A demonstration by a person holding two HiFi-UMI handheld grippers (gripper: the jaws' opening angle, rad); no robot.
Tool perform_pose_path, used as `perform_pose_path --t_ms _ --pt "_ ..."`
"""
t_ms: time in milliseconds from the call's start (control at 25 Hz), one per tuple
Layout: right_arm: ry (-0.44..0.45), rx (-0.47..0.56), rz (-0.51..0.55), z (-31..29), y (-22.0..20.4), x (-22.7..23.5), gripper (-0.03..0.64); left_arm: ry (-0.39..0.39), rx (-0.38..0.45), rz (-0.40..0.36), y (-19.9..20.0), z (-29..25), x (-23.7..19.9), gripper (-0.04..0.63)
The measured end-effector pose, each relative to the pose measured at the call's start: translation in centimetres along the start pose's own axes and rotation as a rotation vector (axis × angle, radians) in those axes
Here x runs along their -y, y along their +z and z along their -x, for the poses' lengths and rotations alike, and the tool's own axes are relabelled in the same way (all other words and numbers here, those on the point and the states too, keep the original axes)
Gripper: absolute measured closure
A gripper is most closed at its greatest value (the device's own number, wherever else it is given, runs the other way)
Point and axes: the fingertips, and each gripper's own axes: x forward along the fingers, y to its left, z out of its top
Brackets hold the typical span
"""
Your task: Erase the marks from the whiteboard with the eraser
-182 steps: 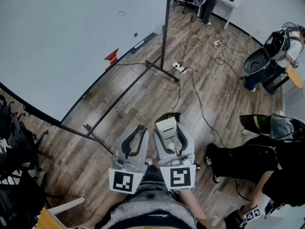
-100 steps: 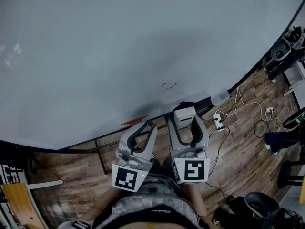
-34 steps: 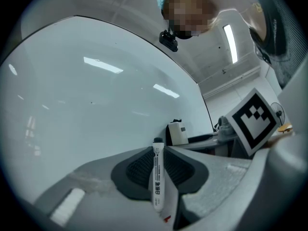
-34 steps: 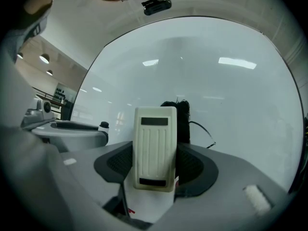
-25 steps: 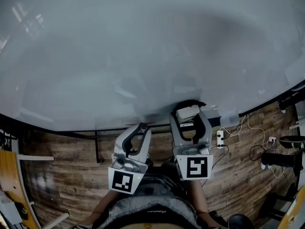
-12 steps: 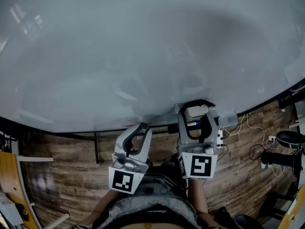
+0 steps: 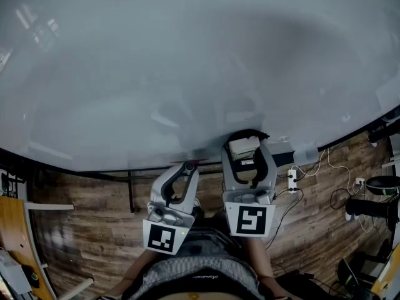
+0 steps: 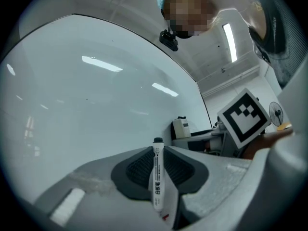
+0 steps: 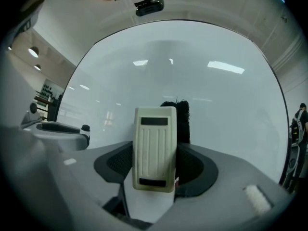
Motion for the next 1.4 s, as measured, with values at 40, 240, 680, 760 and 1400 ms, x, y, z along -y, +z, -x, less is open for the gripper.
perform_pose_path --t_ms 40,240,680,760,1400 --pt "0.016 0.007 0.012 -0.1 0.2 -0.6 0.359 0.007 -0.006 0.000 -0.1 0.1 0.0 0.518" --pt "0.084 -0.016 0.031 -0.2 -0.5 -1.2 0.359 0.047 -0.022 -0.010 -0.4 -0.8 1.0 0.518" --pt "0.129 0.031 -0.036 -0.1 0.1 -1.2 0.357 0.045 -0.019 -0.003 -0.4 -0.3 0.6 0.518" --pt "0.110 0.021 -0.017 -0.1 0.1 -1.1 0.357 0.036 -0.012 0.001 -0.2 -0.1 0.3 0.518" --pt "-0.085 -0.033 -0.151 2.1 -3.0 11.9 0.357 -0.081 0.003 0.015 0.0 -5.6 5.6 0.518"
